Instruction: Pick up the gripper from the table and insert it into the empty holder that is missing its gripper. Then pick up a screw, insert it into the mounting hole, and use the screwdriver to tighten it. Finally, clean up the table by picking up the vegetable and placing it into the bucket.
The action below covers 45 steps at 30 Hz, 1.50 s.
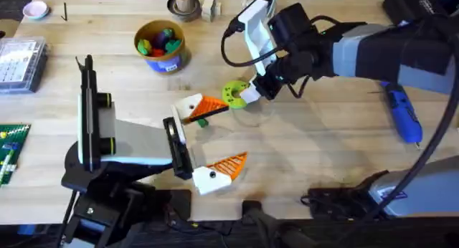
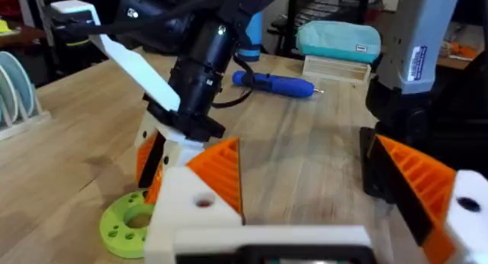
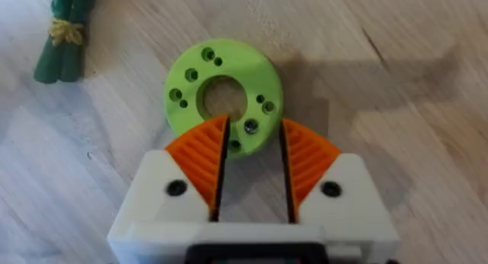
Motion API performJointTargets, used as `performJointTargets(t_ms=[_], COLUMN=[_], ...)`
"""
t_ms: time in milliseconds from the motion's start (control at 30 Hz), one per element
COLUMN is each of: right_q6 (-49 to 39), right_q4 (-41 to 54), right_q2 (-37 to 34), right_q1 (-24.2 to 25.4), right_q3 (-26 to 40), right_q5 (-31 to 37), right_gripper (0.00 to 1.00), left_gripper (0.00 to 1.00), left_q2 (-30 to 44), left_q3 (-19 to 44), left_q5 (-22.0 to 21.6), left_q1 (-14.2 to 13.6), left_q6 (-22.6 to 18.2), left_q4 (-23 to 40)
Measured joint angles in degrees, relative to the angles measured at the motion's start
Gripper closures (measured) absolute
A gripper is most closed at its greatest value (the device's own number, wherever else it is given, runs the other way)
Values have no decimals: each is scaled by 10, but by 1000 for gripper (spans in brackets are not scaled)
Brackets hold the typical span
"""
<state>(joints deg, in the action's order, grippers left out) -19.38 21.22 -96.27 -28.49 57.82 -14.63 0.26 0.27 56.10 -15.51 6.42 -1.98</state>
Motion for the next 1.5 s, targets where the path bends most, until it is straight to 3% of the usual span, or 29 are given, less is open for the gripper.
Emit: performJointTargets(t_ms=[767, 1500], right_q6=[16, 16], right_q4=[-16, 1], right_q2=[0, 0], right_q1=[0, -18], right_q3=[0, 7], right_q5=[-32, 8], right_gripper=[554, 552], left_gripper=[7, 8], left_q2=[0, 0], left_q3=[0, 0], left_q5=[0, 0], left_q1=[0, 0], left_q6=[0, 0], left_q4=[0, 0])
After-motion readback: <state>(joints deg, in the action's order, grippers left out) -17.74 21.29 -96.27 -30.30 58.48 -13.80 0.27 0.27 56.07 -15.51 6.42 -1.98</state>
